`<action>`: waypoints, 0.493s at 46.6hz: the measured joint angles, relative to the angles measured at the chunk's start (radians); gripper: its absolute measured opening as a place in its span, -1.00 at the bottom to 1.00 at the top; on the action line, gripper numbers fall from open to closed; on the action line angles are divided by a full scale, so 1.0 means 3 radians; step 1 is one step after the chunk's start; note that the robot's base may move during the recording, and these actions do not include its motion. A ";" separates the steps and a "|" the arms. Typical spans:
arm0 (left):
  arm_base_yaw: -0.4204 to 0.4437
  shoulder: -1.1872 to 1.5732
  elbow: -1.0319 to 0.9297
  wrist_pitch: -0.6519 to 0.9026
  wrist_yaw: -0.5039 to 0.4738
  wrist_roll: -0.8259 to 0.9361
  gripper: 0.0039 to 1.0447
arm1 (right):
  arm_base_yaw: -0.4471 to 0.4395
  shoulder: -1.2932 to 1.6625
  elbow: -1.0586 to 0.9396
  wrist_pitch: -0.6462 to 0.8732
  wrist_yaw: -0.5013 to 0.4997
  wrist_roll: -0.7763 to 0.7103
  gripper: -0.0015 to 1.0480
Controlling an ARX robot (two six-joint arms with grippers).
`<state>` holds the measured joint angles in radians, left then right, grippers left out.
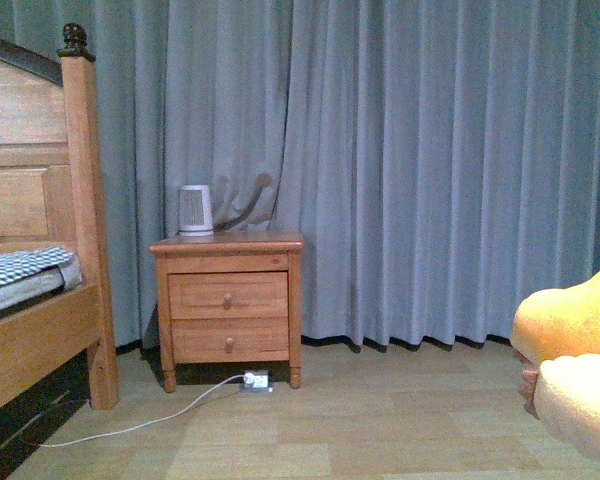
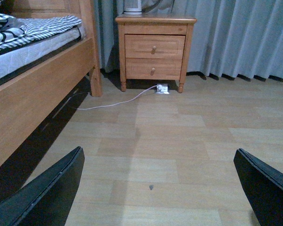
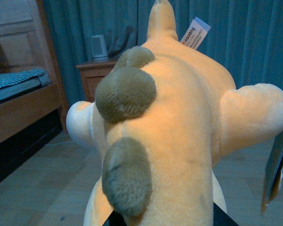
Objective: Put away toys
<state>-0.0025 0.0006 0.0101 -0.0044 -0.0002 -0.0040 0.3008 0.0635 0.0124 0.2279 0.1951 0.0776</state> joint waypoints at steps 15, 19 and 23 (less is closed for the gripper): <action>0.0000 0.0000 0.0000 0.0000 0.0001 0.0001 0.89 | 0.0000 0.0000 0.0000 0.0000 0.0000 0.0000 -0.86; 0.0000 0.0000 0.0000 0.0000 0.0001 0.0001 0.89 | 0.0000 0.0000 0.0000 0.0000 -0.0001 0.0000 -0.86; 0.0000 0.0003 0.0000 0.0000 0.0000 0.0000 0.89 | 0.0000 0.0001 0.0000 0.0000 -0.0001 0.0000 -0.86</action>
<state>-0.0025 0.0013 0.0101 -0.0044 -0.0002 -0.0040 0.3008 0.0639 0.0124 0.2279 0.1947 0.0776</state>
